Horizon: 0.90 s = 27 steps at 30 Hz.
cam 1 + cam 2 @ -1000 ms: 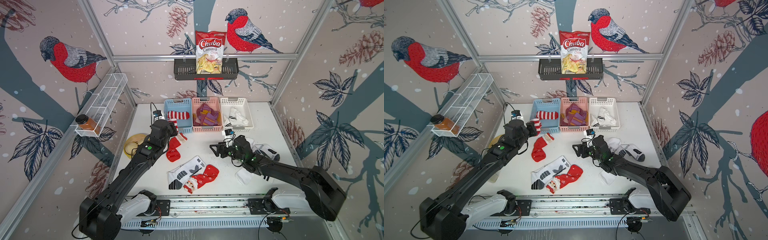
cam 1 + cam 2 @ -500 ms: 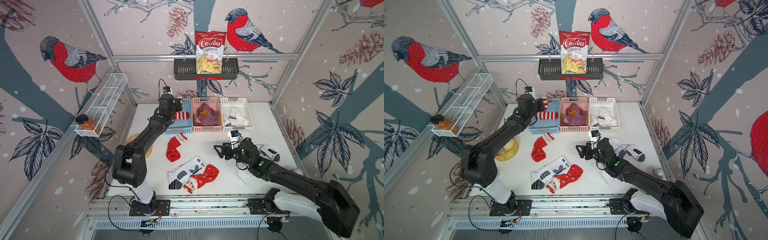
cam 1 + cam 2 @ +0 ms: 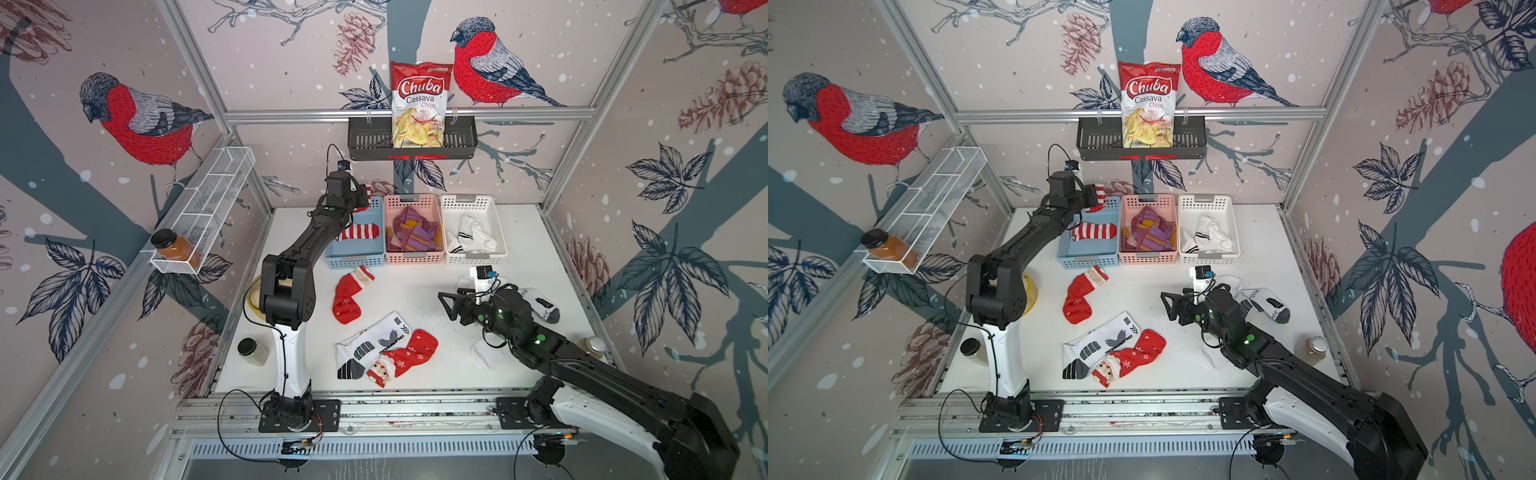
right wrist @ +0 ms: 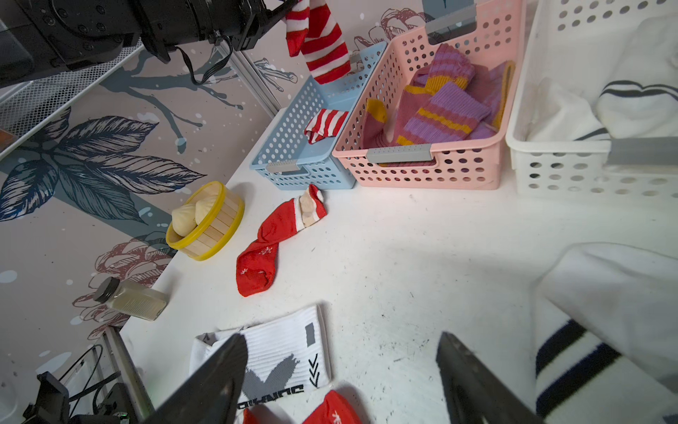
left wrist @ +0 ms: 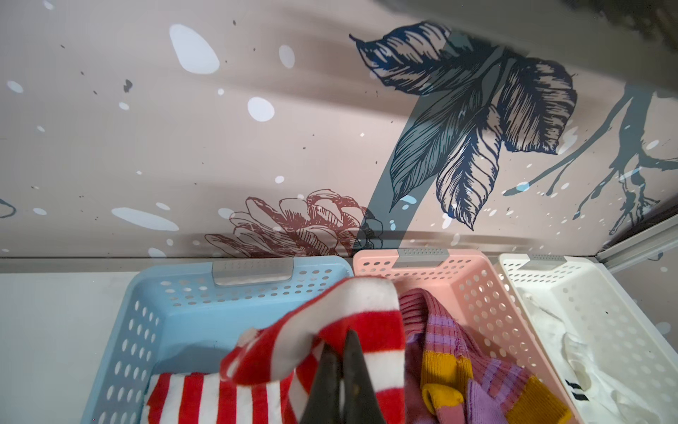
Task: Sort the socks into the basket by color
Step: Place the sock in the bin.
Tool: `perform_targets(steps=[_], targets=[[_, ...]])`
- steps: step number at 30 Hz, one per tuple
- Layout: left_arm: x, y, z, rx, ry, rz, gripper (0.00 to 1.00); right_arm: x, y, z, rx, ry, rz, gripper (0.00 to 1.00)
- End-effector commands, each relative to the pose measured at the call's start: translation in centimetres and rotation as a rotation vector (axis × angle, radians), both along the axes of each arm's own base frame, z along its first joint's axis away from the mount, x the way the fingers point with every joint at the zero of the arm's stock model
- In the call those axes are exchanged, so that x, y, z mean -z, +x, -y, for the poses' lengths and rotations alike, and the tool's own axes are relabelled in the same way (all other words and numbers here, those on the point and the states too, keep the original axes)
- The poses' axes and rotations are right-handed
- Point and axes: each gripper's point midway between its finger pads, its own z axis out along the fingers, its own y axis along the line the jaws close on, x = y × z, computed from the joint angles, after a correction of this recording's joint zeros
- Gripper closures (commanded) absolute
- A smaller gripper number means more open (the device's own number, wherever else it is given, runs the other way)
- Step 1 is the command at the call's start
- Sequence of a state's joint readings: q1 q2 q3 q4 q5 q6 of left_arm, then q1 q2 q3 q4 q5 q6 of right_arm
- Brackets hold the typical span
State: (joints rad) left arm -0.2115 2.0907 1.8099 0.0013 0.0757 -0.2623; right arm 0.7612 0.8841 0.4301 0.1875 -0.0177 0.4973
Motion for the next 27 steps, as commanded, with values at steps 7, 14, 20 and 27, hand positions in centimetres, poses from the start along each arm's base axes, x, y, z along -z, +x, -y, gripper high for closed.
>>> perform_targets(steps=[7,14,20,27], targets=[[1.3,1.7,0.5,0.041,0.018,-0.027,1.0,0.2,0.0,0.0,0.009,-0.01,-0.009,0.17],[6.8,1.0,-0.2,0.014,0.056,-0.154,1.0,0.4,-0.1,0.1,0.012,-0.016,-0.011,0.17],[9.0,-1.5,-0.6,0.008,0.034,-0.213,1.0,0.5,0.0,0.0,0.012,-0.019,-0.011,0.16],[11.5,-5.0,-0.7,0.018,0.007,-0.293,1.0,0.6,0.0,-0.1,0.012,-0.018,-0.01,0.16]])
